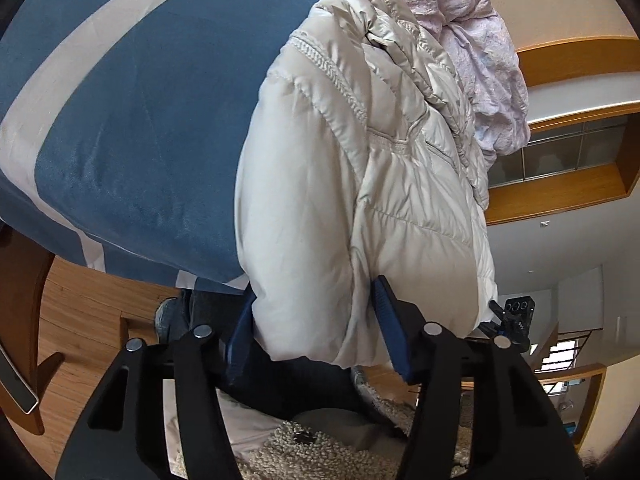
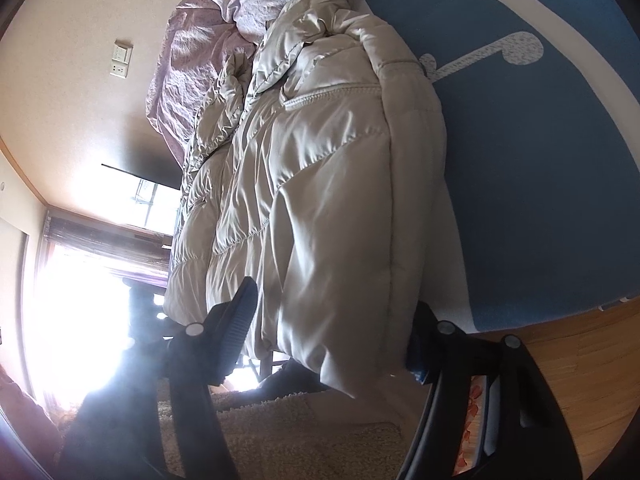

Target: Fold large clothes

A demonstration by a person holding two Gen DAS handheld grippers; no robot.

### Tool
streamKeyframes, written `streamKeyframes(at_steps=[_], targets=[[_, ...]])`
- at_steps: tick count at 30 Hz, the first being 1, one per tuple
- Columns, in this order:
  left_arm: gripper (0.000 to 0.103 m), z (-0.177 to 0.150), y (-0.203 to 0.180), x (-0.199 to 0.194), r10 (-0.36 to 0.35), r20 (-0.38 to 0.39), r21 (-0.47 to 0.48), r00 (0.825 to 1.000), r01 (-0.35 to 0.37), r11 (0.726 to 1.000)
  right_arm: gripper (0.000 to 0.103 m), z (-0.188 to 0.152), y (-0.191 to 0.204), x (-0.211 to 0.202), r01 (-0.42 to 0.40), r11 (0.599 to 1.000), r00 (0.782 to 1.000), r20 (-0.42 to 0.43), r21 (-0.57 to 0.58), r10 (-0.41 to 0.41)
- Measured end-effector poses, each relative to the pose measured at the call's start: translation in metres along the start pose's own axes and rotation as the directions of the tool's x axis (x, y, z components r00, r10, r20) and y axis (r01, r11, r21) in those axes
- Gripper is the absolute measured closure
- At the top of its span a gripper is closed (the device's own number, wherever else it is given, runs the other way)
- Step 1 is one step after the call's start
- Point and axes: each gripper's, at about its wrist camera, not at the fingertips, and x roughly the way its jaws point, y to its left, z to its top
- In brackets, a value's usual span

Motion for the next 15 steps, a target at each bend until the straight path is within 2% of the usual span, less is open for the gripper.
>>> streamKeyframes(at_steps=[1,2,3,4,9,15], targets=[[0.06,-0.001,-0.003,-0.002,0.006,0.005,0.008,1.0,-0.006,1.0,0.045,0.0,0.001,0.0,0.007,1.0,1.0,0.001,-0.004,-0.007],[0.064,-0.002,-0.005,-0.005,0.004,0.008,0.009,1.0,-0.004,1.0,0.056,0.0,0.0,0.001,0.017,1.0,1.0,-0.002,-0.001,-0.017],[0.072,-0.002,-0.008,-0.006,-0.004,0.012,0.009,1.0,0.003,1.0,0.063,0.0,-0.001,0.002,0.02,1.0,1.0,-0.005,0.005,-0.02],[0.078,-0.003,-0.012,-0.01,-0.009,0.02,0.016,1.0,0.009,1.0,0.066,-0.001,-0.003,0.002,0.012,1.0,1.0,-0.004,0.013,-0.012],[0.086,0.006,-0.035,-0.031,-0.037,0.101,0.072,0.994,0.03,0.997,0.079,0.001,0.003,-0.001,0.021,1.0,1.0,0.016,-0.016,-0.021],[0.09,0.027,-0.054,-0.055,-0.094,0.228,0.114,0.969,0.069,0.991,0.084,0.007,0.021,-0.012,0.039,0.997,0.996,0.081,-0.072,-0.033]])
